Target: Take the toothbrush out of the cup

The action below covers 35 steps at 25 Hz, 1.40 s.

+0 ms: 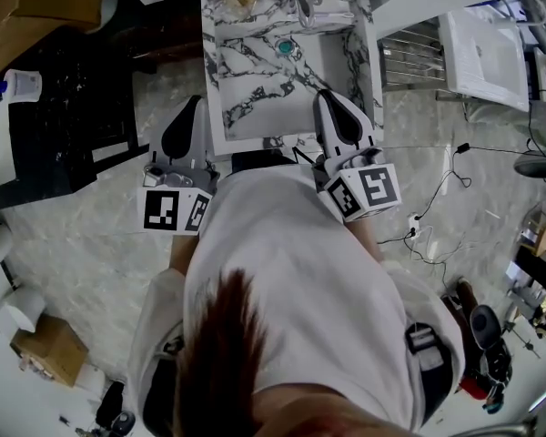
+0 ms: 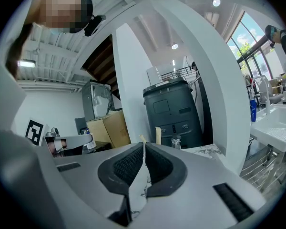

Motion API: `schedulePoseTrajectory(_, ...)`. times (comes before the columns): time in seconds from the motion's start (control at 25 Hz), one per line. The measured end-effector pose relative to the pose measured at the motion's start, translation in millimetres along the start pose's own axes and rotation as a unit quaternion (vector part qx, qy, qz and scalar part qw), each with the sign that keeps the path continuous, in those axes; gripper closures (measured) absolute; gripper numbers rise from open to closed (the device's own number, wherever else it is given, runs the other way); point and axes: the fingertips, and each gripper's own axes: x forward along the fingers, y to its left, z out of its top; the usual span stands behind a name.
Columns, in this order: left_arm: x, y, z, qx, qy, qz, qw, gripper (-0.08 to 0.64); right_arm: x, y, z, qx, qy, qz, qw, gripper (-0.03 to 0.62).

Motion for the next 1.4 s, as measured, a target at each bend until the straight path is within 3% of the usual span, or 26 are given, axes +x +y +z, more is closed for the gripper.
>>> schedulePoseTrajectory(0.68,2,-1,3,0.006,-0.008,0.0,0.9999,0.545,6,1,4,-0.002,-0.014,0.016,1.0,0.571)
schedulePoseTrajectory(1.04,0,6,-2,-0.002,-0.003,0.009,1.0,0.545,42,13,25,-0.051,-0.028,0.063,0.996,0.566)
schedulePoseTrajectory(1.08,0,7,-3,-0.003,-0.001,0.01,0.9999,0.545,48,15,29,-0.058,-0.031,0.072,0.995,0.554)
schedulePoseTrajectory(1.16,1,9,-5,-0.006,0.002,0.012,0.9999,0.545,63,19,35,-0.067,-0.033,0.089,0.993,0.458)
schedulePoseTrajectory(1.24,2,11,-8,-0.008,0.006,0.014,0.9998,0.545,82,21,37,-0.076,-0.031,0.098,0.992,0.411)
schedulePoseTrajectory(1.4,6,17,-14,-0.014,0.013,0.016,0.9997,0.545,120,21,37,-0.088,-0.028,0.098,0.991,0.372)
